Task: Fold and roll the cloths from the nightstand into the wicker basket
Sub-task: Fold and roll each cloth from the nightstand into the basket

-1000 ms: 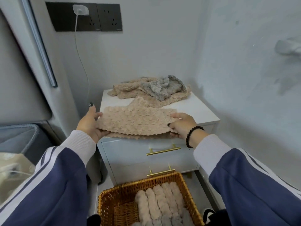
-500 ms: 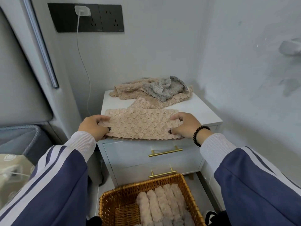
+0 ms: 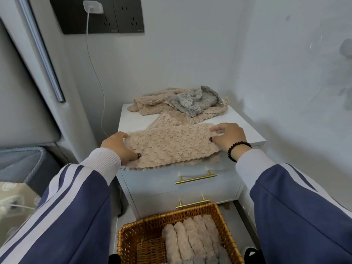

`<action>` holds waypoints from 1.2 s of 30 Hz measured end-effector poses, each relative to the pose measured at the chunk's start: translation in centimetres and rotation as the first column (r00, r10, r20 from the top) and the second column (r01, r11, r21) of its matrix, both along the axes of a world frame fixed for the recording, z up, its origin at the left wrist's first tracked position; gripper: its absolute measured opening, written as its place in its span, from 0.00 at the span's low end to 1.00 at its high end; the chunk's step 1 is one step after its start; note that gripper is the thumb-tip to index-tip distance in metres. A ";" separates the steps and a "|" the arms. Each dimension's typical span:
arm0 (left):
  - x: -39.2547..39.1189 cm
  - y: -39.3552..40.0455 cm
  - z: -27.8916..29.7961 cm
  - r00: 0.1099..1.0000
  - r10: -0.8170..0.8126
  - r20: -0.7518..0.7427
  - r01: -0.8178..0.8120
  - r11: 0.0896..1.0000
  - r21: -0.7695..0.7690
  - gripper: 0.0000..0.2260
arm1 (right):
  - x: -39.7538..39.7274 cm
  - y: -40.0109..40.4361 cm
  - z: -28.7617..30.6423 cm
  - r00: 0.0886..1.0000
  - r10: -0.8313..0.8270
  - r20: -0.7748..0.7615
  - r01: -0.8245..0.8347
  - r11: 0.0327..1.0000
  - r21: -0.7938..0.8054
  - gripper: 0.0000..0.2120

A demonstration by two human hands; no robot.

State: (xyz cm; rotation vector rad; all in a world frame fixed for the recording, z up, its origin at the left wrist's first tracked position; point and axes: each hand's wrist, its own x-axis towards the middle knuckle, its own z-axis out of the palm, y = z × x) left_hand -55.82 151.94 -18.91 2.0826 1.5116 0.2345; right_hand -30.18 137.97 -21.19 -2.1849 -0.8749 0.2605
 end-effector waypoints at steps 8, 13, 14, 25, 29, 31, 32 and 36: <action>-0.9 1.0 0.8 0.993 -0.119 0.010 0.119 0.993 -0.015 0.34 | 0.6 -0.1 1.1 0.994 0.063 -0.092 -0.071 0.993 -0.096 0.18; -2.0 1.5 0.9 0.977 -0.210 0.033 0.212 0.974 -0.079 0.30 | 0.5 -1.2 1.8 0.988 0.117 -0.103 -0.132 0.980 -0.151 0.17; -2.1 1.5 0.9 0.976 -0.215 0.035 0.218 0.973 -0.082 0.29 | 0.5 -1.4 1.9 0.986 0.120 -0.120 -0.137 0.979 -0.147 0.17; -1.7 0.9 1.8 0.955 -0.142 -0.259 0.186 0.971 0.153 0.33 | -0.6 -1.0 2.6 0.990 0.107 0.089 -0.095 0.987 -0.131 0.19; 0.9 -0.5 1.7 0.981 -0.190 -0.048 0.193 0.903 0.384 0.22 | -3.3 1.0 2.4 0.949 0.124 0.289 -0.156 0.984 0.091 0.15; 2.9 -1.5 0.2 0.954 -0.299 -0.035 0.288 0.872 0.395 0.21 | -5.3 2.5 1.4 0.899 0.264 0.351 -0.302 0.952 0.056 0.18; 3.8 -1.8 -0.8 0.937 -0.345 -0.048 0.336 0.857 0.391 0.21 | -6.1 3.3 0.7 0.854 0.347 0.387 -0.383 0.923 0.019 0.19; 5.5 -0.9 -4.4 0.905 -0.385 -0.179 0.424 0.840 0.339 0.23 | -7.7 5.5 -2.4 0.709 0.561 0.428 -0.490 0.828 -0.273 0.24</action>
